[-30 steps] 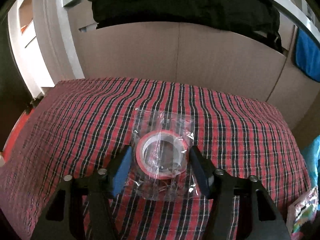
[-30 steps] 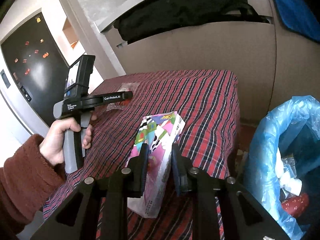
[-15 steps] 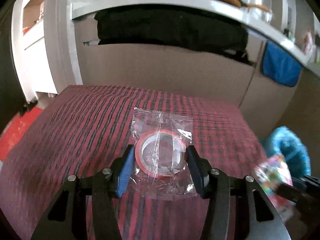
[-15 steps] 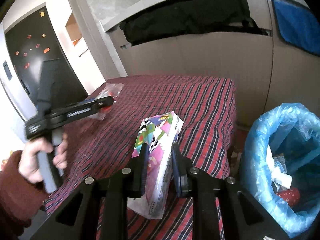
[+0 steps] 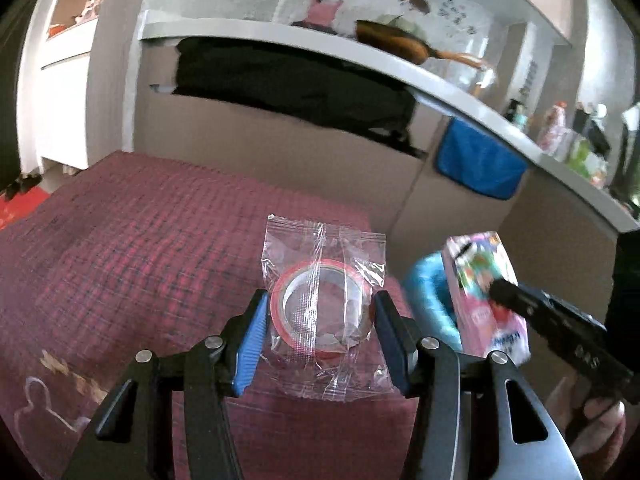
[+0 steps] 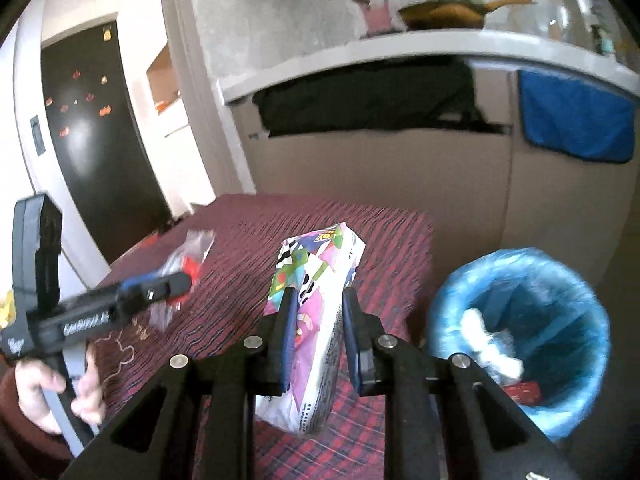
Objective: Collect trash
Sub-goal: 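Carry the tissue pack and tape bag over the blue bin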
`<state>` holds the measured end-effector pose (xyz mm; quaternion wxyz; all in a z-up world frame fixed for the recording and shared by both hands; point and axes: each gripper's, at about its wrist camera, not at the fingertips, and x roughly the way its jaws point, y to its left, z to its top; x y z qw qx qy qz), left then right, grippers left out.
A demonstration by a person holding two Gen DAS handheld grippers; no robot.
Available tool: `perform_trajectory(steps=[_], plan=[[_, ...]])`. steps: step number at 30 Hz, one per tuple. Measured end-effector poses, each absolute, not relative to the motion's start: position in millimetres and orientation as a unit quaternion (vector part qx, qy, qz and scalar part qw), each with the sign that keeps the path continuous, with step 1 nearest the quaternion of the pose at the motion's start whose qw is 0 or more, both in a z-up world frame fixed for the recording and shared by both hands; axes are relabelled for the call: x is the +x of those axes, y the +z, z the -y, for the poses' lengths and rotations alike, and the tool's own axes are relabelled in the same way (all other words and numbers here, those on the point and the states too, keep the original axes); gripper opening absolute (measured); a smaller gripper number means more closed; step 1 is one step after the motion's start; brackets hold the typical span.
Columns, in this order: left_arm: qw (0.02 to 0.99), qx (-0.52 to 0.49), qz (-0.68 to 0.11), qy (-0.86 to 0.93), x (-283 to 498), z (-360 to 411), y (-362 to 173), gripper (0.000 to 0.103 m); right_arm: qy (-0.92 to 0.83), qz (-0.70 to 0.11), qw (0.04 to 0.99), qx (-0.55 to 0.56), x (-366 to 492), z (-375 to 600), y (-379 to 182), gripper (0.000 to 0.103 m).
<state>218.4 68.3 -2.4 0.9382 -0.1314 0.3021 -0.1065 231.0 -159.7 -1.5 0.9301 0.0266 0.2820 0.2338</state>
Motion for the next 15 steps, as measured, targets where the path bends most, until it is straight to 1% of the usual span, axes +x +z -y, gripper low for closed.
perform_trajectory(steps=[8, 15], plan=[[0.934, -0.109, -0.290, -0.179, 212.6, 16.8, 24.4, 0.053, 0.151, -0.221, 0.963, 0.022, 193.7, 235.3, 31.0, 0.020], [0.938, -0.066, -0.276, -0.197, 222.2, 85.0, 30.1, 0.053, 0.069, -0.191, 0.979, 0.010, 173.5, 299.0, 37.4, 0.020]])
